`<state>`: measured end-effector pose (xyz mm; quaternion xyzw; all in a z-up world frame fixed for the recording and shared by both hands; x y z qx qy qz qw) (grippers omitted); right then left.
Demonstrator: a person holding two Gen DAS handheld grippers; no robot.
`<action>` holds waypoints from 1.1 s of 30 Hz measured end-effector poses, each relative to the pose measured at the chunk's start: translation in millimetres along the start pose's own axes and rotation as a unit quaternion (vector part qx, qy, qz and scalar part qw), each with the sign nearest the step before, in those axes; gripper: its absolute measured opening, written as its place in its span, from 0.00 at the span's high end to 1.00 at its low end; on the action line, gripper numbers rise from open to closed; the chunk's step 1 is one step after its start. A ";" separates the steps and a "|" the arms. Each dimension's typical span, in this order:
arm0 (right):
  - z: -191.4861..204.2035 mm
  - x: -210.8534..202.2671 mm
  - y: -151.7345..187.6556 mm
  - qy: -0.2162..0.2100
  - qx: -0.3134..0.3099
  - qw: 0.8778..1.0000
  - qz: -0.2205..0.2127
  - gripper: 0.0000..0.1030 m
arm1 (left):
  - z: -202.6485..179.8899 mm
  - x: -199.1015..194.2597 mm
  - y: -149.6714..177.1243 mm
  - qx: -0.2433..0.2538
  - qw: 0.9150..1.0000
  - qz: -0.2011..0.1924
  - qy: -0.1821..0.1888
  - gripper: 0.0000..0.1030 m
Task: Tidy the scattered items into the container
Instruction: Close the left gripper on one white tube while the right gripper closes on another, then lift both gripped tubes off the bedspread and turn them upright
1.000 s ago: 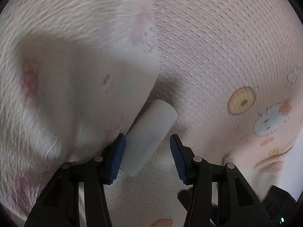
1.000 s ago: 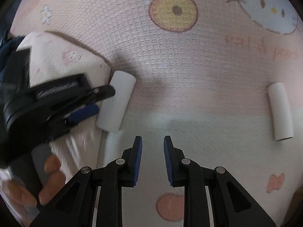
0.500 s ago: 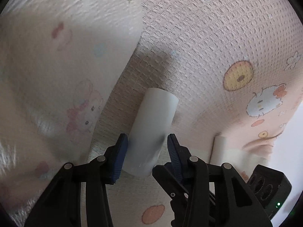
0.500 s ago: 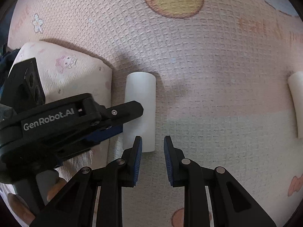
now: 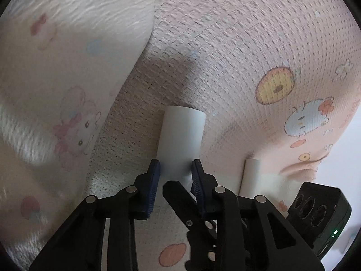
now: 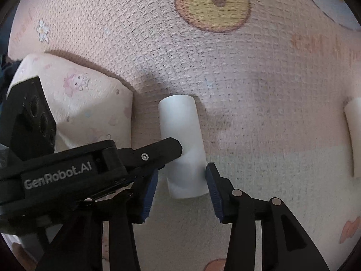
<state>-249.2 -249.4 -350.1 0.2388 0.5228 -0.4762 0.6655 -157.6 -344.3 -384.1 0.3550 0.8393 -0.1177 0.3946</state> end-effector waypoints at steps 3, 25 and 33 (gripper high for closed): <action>2.4 5.1 0.3 0.018 -0.018 1.000 0.007 0.60 | 7.0 -4.0 -3.5 -0.016 1.000 0.001 0.012 0.64; -21.0 -25.3 34.3 0.021 0.022 0.999 0.032 0.64 | -31.0 -8.2 33.7 0.056 0.995 0.027 0.084 0.62; -22.3 -59.3 83.7 0.031 0.010 0.998 0.045 0.68 | -90.1 -0.5 115.1 0.163 0.984 0.032 0.067 0.62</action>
Point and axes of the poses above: each gripper's, at about its wrist camera, not at the fingertips, and x roughly the way its jaws point, z to its left, y to its underside, the point moved 9 cm from there along x, roughly the way its jaws point, and after that the axes turned 15 degrees about z, right-handed, at the moved point
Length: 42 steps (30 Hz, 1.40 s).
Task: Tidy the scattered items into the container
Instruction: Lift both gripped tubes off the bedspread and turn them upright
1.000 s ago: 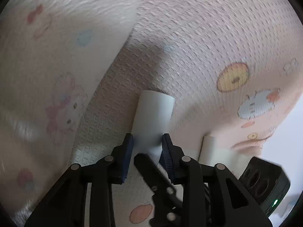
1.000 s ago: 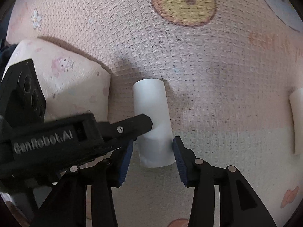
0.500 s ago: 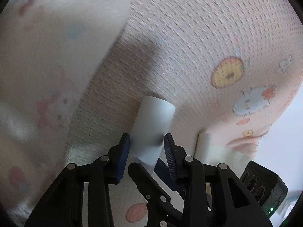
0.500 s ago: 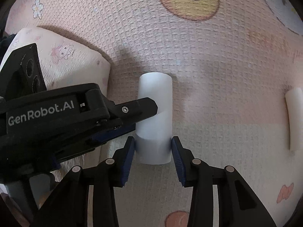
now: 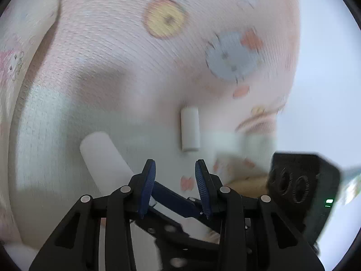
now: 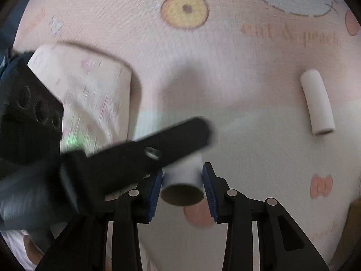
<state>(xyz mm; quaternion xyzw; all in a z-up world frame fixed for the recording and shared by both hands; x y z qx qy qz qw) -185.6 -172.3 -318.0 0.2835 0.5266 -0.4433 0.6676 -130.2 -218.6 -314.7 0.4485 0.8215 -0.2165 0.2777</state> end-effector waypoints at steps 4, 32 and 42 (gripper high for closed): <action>-30.9 5.4 59.4 0.017 0.020 1.000 0.004 0.83 | 1.9 11.3 18.7 -0.010 0.999 0.026 -0.027 0.63; -60.0 32.7 30.8 -0.010 0.035 0.999 0.031 0.61 | 72.9 35.5 15.0 -0.152 0.986 0.055 -0.042 0.53; -51.1 54.0 12.2 -0.002 0.005 0.999 0.052 0.60 | 75.0 42.6 5.0 -0.145 0.988 0.044 -0.032 0.60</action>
Point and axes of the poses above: each gripper's, at about its wrist camera, not at the fingertips, and x roughly the way its jaws point, z to its left, y to its underside, the point moved 9 cm from there along x, roughly the way its jaws point, and after that the axes turned 15 degrees about z, right-handed, at the moved point
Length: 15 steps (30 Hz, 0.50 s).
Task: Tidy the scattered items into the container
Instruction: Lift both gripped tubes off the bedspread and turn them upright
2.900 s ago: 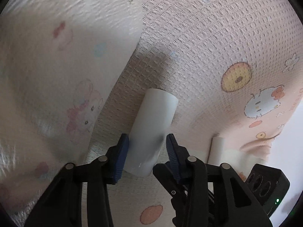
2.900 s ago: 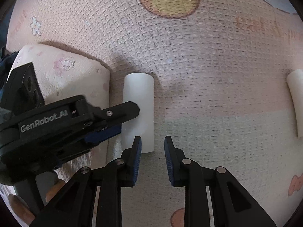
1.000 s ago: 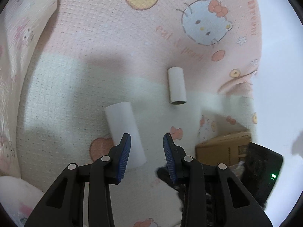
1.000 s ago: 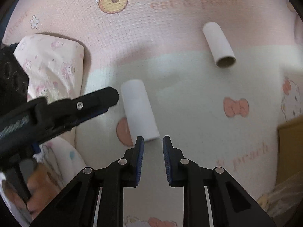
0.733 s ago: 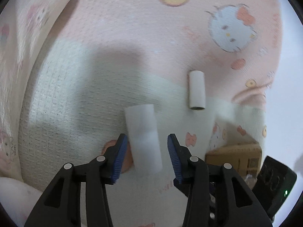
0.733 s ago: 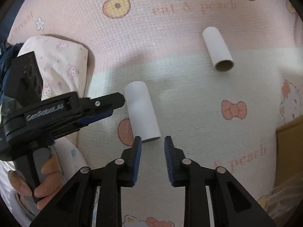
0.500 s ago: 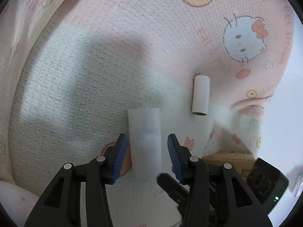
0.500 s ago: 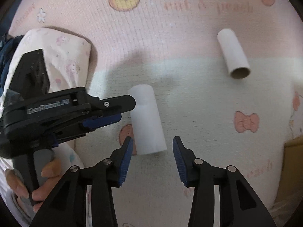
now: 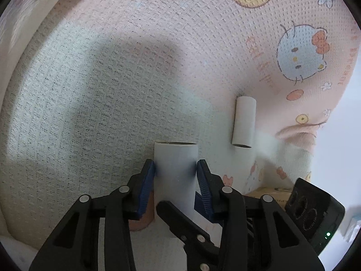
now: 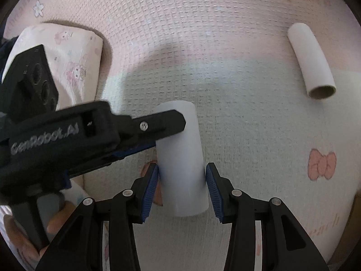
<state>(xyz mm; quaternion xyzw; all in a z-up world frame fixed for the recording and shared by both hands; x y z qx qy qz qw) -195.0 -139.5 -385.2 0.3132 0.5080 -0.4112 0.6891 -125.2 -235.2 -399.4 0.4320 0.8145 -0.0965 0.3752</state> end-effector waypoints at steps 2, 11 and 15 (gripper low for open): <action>-0.1 2.5 -1.9 0.002 -0.002 1.000 -0.002 0.60 | 1.3 -0.6 -0.3 -0.006 1.000 0.004 0.016 0.62; -6.3 11.7 5.2 0.001 0.023 1.000 0.013 0.61 | -2.6 9.2 10.2 -0.007 0.999 0.031 0.035 0.62; -9.4 9.8 14.1 -0.015 0.042 0.999 0.019 0.61 | -6.5 12.8 19.1 0.003 0.998 0.046 0.038 0.62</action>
Point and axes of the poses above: each gripper's, at about its wrist camera, not at the fingertips, and x roughly the way its jaws point, z to its left, y to its underside, the point moved 9 cm from there along x, roughly the way its jaws point, and after that the axes turned 15 degrees about z, right-handed, at the moved point
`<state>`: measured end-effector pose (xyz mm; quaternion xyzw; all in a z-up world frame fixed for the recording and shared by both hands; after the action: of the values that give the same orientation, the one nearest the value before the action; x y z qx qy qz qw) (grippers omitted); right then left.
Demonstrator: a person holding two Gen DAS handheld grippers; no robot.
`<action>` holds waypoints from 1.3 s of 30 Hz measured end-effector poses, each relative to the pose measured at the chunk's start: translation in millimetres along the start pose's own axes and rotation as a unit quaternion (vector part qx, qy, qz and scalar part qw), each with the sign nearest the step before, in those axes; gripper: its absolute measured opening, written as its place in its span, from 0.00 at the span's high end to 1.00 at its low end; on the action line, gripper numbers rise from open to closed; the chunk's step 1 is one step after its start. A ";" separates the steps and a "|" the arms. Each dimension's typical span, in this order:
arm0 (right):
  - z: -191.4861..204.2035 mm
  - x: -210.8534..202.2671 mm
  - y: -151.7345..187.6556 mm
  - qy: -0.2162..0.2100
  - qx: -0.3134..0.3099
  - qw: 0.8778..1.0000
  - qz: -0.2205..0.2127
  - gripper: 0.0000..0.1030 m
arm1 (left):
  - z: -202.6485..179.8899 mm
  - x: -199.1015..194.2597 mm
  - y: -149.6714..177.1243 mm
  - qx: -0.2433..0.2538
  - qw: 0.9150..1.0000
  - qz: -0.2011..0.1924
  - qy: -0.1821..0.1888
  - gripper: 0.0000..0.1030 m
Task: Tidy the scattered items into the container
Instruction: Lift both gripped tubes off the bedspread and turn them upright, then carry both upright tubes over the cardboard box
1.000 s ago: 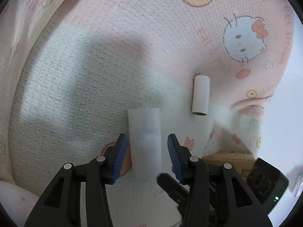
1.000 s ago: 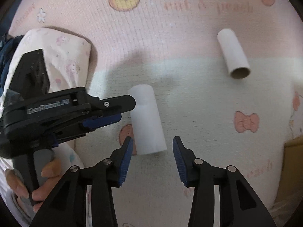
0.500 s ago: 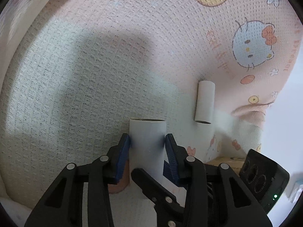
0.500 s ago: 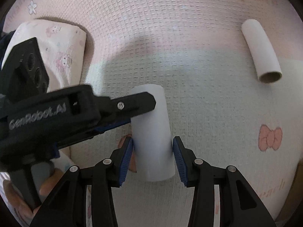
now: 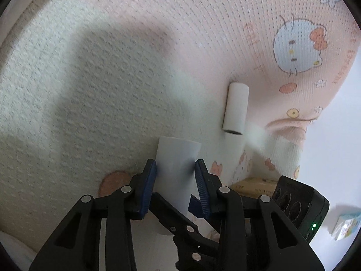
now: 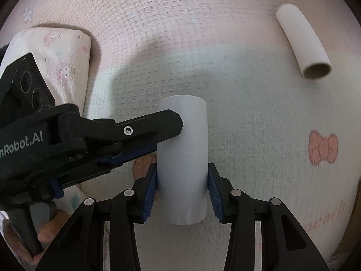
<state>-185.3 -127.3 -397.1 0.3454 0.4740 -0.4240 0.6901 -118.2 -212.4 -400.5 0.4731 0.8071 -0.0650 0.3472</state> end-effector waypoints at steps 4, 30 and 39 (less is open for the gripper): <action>-3.1 -9.4 10.8 -0.008 0.008 1.000 -0.005 0.61 | -12.3 0.8 10.1 0.022 1.000 0.011 0.007 0.62; -11.8 -119.4 104.3 -0.032 -0.028 0.995 -0.091 0.61 | -129.3 -9.5 112.9 0.169 0.985 -0.025 -0.031 0.55; -41.2 -206.4 131.7 -0.002 -0.002 0.985 -0.175 0.61 | -225.9 -6.3 148.2 0.247 0.967 -0.047 -0.036 0.55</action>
<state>-119.4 15.0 -204.6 0.2544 0.5268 -0.5379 0.6070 -109.1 -38.3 -194.0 0.5027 0.7744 -0.2960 0.2450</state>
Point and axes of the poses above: each gripper's, at about its wrist camera, not at the fingertips, and x roughly the way its jaws point, z to its left, y to its underside, the point moved 9 cm from there along x, roughly the way its jaws point, and after that the axes turned 15 degrees about z, right-handed, at the moved point
